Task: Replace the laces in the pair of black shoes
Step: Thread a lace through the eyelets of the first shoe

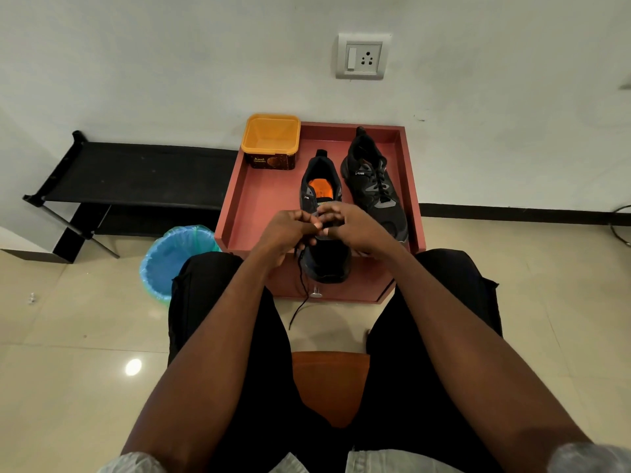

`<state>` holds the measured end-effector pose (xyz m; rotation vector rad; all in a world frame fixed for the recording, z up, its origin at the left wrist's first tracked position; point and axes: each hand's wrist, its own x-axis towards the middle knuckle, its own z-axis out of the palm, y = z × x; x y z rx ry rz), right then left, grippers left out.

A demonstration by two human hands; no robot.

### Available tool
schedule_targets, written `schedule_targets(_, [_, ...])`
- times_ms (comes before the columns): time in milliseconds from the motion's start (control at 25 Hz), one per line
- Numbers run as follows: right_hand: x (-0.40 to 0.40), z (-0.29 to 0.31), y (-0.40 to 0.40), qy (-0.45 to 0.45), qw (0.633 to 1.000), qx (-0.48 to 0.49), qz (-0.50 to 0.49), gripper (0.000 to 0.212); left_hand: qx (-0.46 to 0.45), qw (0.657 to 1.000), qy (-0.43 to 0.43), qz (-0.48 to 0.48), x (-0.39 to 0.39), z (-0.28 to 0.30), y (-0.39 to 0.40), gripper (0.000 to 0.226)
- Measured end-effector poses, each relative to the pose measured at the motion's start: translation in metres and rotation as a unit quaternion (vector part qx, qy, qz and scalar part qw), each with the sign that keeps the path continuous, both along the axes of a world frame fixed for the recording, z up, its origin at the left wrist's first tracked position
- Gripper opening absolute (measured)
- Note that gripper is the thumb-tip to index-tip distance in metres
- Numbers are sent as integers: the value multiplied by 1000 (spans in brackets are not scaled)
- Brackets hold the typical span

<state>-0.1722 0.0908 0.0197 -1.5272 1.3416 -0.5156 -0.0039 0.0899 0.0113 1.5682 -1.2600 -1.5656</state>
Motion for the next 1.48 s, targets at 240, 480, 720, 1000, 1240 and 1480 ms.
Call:
schedule_targets(240, [-12, -11, -8, 116, 979, -80, -150, 16, 5, 998, -10, 59, 5, -2, -6, 5])
schedule_targets(480, [-16, -16, -5, 372, 907, -100, -171, 18, 9, 995, 19, 101, -4, -1, -8, 11])
schedule_targets(720, [7, -13, -9, 75, 986, -124, -84, 20, -46, 995, 0, 92, -11, -3, -6, 10])
schedule_targets(1000, [11, -23, -15, 32, 980, -125, -155, 6, -48, 991, 14, 126, -17, -10, -13, 17])
schedule_targets(1240, [14, -40, -18, 278, 929, -198, -144, 19, -26, 973, -33, 227, -14, -31, -23, 21])
schedule_targets(1480, [23, -43, -20, 292, 937, -146, -122, 18, 15, 974, -45, 222, -16, -44, -24, 17])
